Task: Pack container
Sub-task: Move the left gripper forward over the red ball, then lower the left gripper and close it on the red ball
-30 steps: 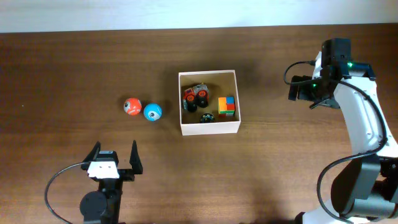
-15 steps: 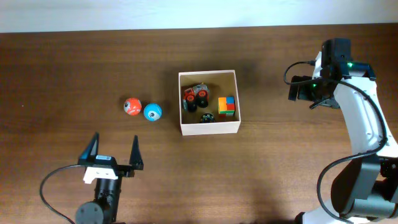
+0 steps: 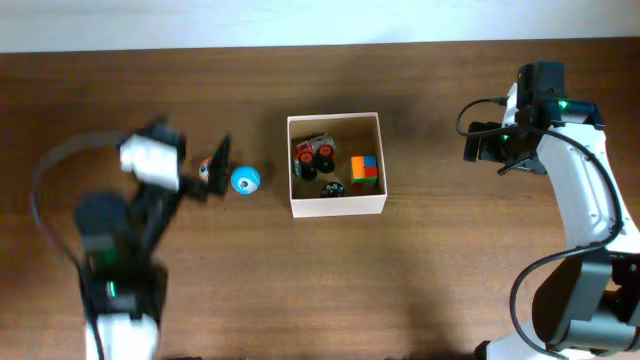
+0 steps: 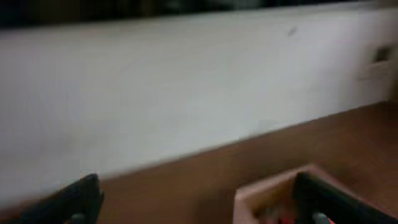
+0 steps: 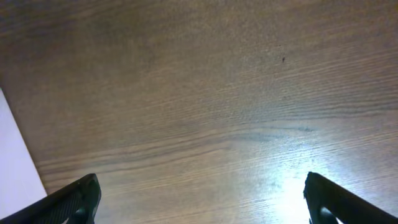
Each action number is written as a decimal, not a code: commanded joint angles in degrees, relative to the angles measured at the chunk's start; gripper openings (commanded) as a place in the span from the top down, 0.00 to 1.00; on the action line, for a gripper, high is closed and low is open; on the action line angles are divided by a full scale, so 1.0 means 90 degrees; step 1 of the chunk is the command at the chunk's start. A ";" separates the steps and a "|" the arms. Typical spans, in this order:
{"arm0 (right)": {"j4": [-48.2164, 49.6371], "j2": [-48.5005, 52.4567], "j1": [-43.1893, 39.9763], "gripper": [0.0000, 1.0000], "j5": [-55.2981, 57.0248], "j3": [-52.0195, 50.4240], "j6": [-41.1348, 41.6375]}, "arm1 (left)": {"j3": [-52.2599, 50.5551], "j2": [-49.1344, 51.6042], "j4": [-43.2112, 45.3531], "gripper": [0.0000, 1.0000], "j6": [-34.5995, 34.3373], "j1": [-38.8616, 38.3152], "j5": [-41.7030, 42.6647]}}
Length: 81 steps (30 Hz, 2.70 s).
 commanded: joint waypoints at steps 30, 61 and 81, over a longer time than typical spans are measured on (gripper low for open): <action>0.0007 0.0012 -0.0015 0.01 -0.0032 -0.0019 0.0007 | 0.3815 0.5132 -0.5853 0.01 -0.2266 -0.0107 -0.3254; 0.0007 0.0012 -0.0015 0.01 -0.0032 -0.0019 0.0007 | 0.3861 0.6045 -0.5877 0.01 -0.2798 -0.0124 -0.2385; 0.0007 0.0012 -0.0015 0.02 -0.0032 -0.0019 0.0007 | 0.3895 0.6499 -0.5387 0.01 -0.2737 -0.0121 -0.2409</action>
